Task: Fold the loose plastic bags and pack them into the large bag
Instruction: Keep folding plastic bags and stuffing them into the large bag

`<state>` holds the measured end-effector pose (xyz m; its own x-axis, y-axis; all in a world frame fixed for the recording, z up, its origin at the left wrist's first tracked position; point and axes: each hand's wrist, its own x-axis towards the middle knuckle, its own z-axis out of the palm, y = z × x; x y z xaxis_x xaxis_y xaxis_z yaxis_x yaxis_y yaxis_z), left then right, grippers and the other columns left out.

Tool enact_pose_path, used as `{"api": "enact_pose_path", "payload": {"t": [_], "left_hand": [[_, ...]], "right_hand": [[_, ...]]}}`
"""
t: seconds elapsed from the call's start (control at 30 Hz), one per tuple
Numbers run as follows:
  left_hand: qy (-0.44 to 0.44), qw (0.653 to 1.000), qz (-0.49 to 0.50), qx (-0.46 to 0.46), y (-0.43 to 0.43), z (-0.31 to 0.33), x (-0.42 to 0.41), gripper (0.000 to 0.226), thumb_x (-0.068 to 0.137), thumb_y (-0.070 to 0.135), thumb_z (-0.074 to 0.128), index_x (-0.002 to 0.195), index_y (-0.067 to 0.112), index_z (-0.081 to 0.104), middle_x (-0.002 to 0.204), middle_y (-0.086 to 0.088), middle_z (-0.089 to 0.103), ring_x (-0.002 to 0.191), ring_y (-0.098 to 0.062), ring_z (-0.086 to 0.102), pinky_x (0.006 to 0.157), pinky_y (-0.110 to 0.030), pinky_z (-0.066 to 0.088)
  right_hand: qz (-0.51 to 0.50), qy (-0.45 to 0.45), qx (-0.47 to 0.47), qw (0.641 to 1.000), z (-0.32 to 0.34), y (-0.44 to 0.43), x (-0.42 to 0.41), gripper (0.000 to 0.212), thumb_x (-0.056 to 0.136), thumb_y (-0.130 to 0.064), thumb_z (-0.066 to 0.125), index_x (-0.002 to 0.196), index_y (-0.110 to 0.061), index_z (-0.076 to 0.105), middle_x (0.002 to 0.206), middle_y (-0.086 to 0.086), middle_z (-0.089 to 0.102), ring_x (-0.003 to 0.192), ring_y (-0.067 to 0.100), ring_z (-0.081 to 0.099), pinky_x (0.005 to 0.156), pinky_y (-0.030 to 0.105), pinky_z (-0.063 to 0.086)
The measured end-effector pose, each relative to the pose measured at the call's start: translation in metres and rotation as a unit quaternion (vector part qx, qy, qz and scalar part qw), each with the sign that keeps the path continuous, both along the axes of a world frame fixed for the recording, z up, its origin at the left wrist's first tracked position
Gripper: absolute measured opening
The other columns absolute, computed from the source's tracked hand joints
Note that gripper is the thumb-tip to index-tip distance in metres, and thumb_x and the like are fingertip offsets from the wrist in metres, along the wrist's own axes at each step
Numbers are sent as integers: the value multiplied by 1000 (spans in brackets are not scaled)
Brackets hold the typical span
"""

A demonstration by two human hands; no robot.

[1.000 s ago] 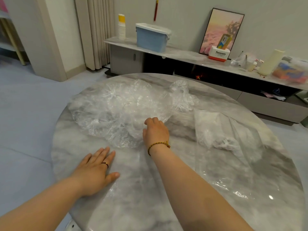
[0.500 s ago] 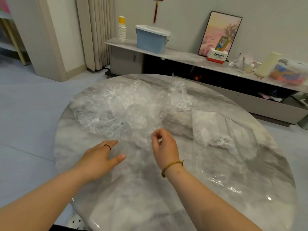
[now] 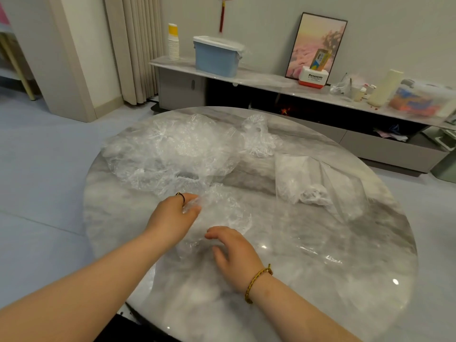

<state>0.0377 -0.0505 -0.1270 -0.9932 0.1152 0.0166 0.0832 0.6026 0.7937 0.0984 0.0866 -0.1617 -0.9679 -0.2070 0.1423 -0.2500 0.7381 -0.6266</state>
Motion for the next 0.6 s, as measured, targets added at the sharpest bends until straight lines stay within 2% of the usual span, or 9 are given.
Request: {"api": "enact_pose_path", "payload": {"t": [0.07, 0.13, 0.2, 0.27, 0.33, 0.37, 0.47, 0.53, 0.6], "left_hand": [[24, 1000, -13, 1, -4, 0, 1, 25, 93, 18, 51, 113, 12, 63, 111, -3, 64, 109, -17, 55, 77, -18, 35], [52, 997, -52, 36, -7, 3, 5, 20, 92, 15, 53, 107, 19, 66, 109, 7, 62, 108, -6, 54, 82, -8, 35], [85, 987, -104, 88, -7, 7, 11, 31, 90, 7, 55, 89, 36, 65, 97, 26, 61, 96, 12, 53, 79, 5, 33], [106, 977, -151, 110, -7, 9, 16, 57, 87, -1, 55, 75, 54, 63, 87, 40, 60, 95, 23, 50, 81, 7, 32], [120, 968, -193, 107, -6, 10, 20, 72, 85, -6, 55, 69, 64, 61, 95, 51, 51, 101, 26, 44, 84, 5, 31], [128, 963, -214, 98, -4, 10, 22, 72, 85, -3, 56, 70, 68, 59, 100, 54, 47, 105, 26, 41, 86, 4, 30], [125, 946, -299, 25, -2, 7, 26, 56, 74, 17, 51, 67, 73, 54, 107, 60, 34, 115, 30, 27, 93, 5, 23], [103, 929, -356, -27, -5, 0, 25, 47, 71, 20, 51, 67, 67, 59, 104, 62, 34, 115, 33, 20, 93, 6, 18], [76, 906, -403, -101, -10, -8, 25, 34, 79, 15, 59, 87, 46, 71, 114, 51, 34, 117, 29, 16, 92, 8, 12]], "right_hand": [[-41, 24, -36, 998, 6, 9, 4, 52, 78, -40, 31, 106, -7, 60, 104, -11, 56, 99, 1, 47, 83, -1, 27], [-104, 51, -55, 992, 11, 24, 3, 28, 83, -24, 50, 104, -7, 57, 94, -21, 43, 91, 3, 47, 78, 5, 34], [-143, 82, -56, 985, 20, 39, 2, 39, 82, -6, 62, 119, -7, 49, 108, -11, 40, 103, 14, 47, 88, 13, 36], [-135, 75, -28, 988, 28, 52, 0, 67, 81, -8, 65, 138, -11, 31, 136, 1, 31, 126, 19, 36, 106, 25, 32], [-113, 65, 11, 991, 32, 57, -2, 78, 83, -13, 65, 144, -17, 18, 150, 2, 18, 136, 15, 23, 113, 24, 21], [-103, 88, 39, 990, 32, 57, -4, 74, 82, -14, 65, 143, -19, 24, 148, 3, 25, 134, 13, 24, 111, 23, 23], [-69, 255, 123, 957, 26, 63, -9, 44, 61, -10, 63, 101, -23, 50, 99, 9, 63, 92, 14, 43, 78, 25, 47], [-24, 297, 169, 939, 16, 68, -7, 41, 52, -5, 62, 83, -20, 41, 80, 7, 62, 78, 16, 40, 65, 23, 36], [25, 307, 216, 926, 6, 69, -4, 33, 55, -2, 54, 78, -19, 36, 75, 5, 62, 76, 17, 40, 63, 25, 31]]}}
